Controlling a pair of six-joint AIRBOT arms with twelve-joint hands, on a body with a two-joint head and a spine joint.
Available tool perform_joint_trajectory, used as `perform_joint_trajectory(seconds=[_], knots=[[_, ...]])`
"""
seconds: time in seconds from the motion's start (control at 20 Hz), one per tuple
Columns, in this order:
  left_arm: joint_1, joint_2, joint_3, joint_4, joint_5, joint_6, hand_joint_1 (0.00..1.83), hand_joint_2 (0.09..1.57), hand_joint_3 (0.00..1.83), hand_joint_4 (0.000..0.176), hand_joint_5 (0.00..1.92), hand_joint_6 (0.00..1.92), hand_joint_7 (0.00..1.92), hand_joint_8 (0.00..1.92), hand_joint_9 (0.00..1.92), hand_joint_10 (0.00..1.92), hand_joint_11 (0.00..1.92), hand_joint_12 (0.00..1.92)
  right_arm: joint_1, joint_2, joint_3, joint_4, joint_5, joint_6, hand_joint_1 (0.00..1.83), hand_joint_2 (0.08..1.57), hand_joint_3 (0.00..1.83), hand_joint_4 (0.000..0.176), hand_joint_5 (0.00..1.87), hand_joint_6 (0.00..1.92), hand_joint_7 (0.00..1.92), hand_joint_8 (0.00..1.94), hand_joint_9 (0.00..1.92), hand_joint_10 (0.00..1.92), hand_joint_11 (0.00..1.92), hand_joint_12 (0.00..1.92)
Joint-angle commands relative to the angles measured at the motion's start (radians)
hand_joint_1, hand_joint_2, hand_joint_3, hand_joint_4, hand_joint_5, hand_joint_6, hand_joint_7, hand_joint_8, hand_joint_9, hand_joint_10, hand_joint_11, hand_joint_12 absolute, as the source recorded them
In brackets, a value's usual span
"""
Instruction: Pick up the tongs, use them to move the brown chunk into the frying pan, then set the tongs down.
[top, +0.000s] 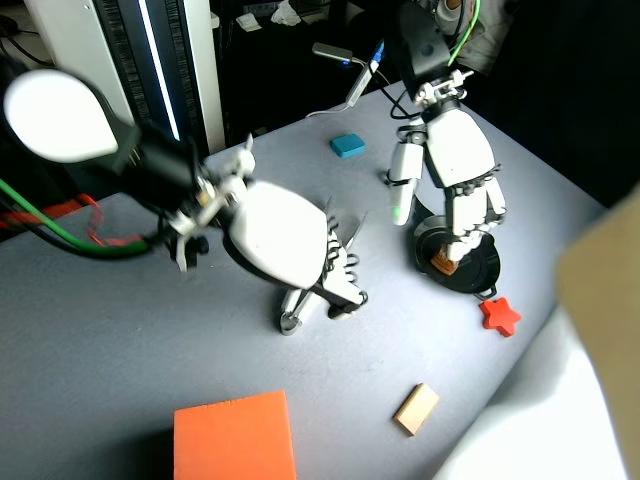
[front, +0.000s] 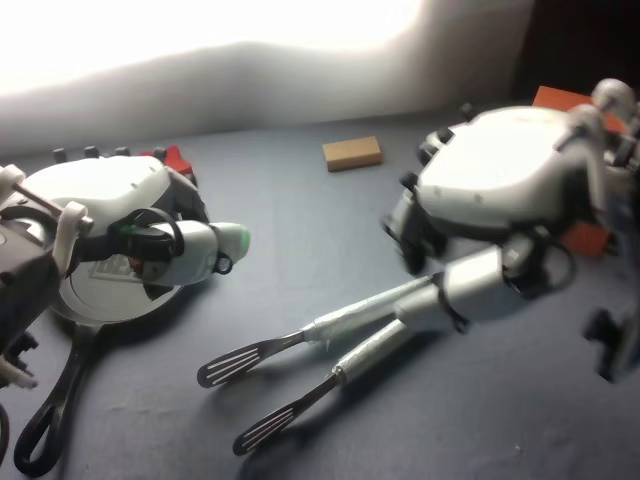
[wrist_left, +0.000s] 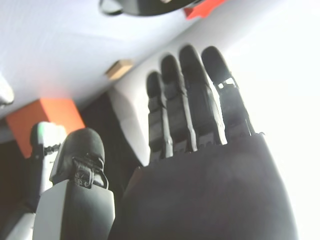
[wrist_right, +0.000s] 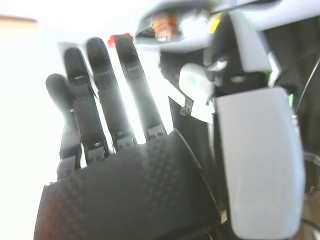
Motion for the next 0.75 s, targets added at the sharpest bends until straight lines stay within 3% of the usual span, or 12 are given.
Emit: perform_joint_trajectory(seconds=[0.0,0.1,0.15,0.2,0.25,0.35,0.4,0.5,0.55,0.6,0.65,0.7], knots=[[-0.021,0.01,-0.006,0.061,-0.035,0.012,0.27,1.33,0.0,0.0,0.82,1.07,0.85,1.32,0.68,1.53,0.38,1.91,0.012,0.019,-0.018,-0.009,0.022,0.016,0.2,1.26,0.01,0.0,0.91,0.94,1.01,1.17,0.81,1.6,0.58,1.89],[-0.038,0.011,-0.02,0.069,-0.02,0.029,0.35,1.38,0.01,0.0,0.83,1.53,0.89,1.6,0.8,1.75,0.6,1.92,0.008,0.071,-0.065,-0.009,-0.001,0.039,0.27,1.34,0.02,0.0,0.97,1.34,1.1,1.58,0.98,1.89,0.83,1.92],[-0.041,0.012,-0.028,0.078,-0.014,0.025,0.35,1.38,0.01,0.0,0.83,1.53,0.89,1.6,0.8,1.75,0.6,1.92,0.005,0.094,-0.083,-0.009,0.001,0.051,0.27,1.34,0.02,0.0,0.97,1.34,1.1,1.58,0.98,1.89,0.83,1.92],[-0.046,0.013,-0.036,0.084,-0.011,0.022,0.38,1.42,0.01,0.0,0.91,1.76,1.03,1.72,1.0,1.86,0.92,1.92,-0.001,0.122,-0.104,-0.008,0.007,0.086,0.29,1.41,0.03,0.0,1.08,1.59,1.17,1.74,1.12,1.92,1.06,1.92],[-0.049,0.014,-0.04,0.086,-0.011,0.022,0.42,1.44,0.02,0.0,0.93,1.81,1.07,1.74,1.06,1.88,1.03,1.92,-0.005,0.137,-0.115,-0.008,0.014,0.094,0.29,1.48,0.05,0.0,1.08,1.78,1.21,1.85,1.2,1.92,1.2,1.92],[-0.056,0.014,-0.049,0.092,-0.011,0.022,0.43,1.47,0.02,0.0,0.97,1.89,1.12,1.81,1.12,1.91,1.13,1.92,-0.015,0.176,-0.146,-0.008,0.028,0.116,0.35,1.51,0.05,0.0,1.05,1.87,1.22,1.9,1.25,1.92,1.27,1.92],[-0.057,0.014,-0.05,0.093,-0.008,0.022,0.47,1.5,0.03,0.0,1.02,1.92,1.11,1.91,1.16,1.92,1.2,1.92,-0.02,0.2,-0.165,-0.008,0.034,0.126,0.49,1.51,0.05,0.0,1.04,1.92,1.23,1.94,1.28,1.92,1.34,1.92],[-0.057,0.014,-0.049,0.097,-0.003,0.022,0.54,1.49,0.02,0.0,1.04,1.92,1.12,1.92,1.16,1.92,1.23,1.92,-0.025,0.247,-0.201,-0.008,0.028,0.125,0.53,1.51,0.05,0.0,1.03,1.9,1.24,1.94,1.3,1.92,1.36,1.92],[-0.056,0.017,-0.049,0.097,-0.003,0.022,0.67,1.46,0.03,0.0,0.57,1.91,1.1,1.92,1.13,1.92,1.21,1.92,-0.026,0.27,-0.218,-0.008,0.02,0.127,0.52,1.51,0.05,0.0,1.03,1.92,1.24,1.94,1.3,1.92,1.36,1.92],[-0.054,0.02,-0.049,0.097,-0.002,0.022,0.75,1.08,0.73,0.079,0.62,1.92,1.1,1.92,1.14,1.92,1.22,1.92,-0.031,0.295,-0.234,-0.009,0.027,0.126,0.46,1.53,0.06,0.0,1.03,1.92,1.23,1.94,1.28,1.92,1.34,1.92],[-0.054,0.021,-0.049,0.097,-0.002,0.022,0.81,0.93,0.99,0.054,0.68,1.92,1.1,1.92,1.14,1.92,1.21,1.92,-0.04,0.315,-0.245,-0.009,0.029,0.128,0.41,1.54,0.06,0.0,1.0,1.92,1.22,1.94,1.26,1.92,1.3,1.92],[-0.054,0.021,-0.049,0.097,-0.002,0.021,0.83,0.89,1.07,0.056,0.7,1.92,1.09,1.92,1.13,1.92,1.19,1.92,-0.048,0.332,-0.251,-0.009,0.029,0.126,0.45,1.52,0.05,0.0,1.0,1.92,1.22,1.94,1.25,1.92,1.29,1.92]])
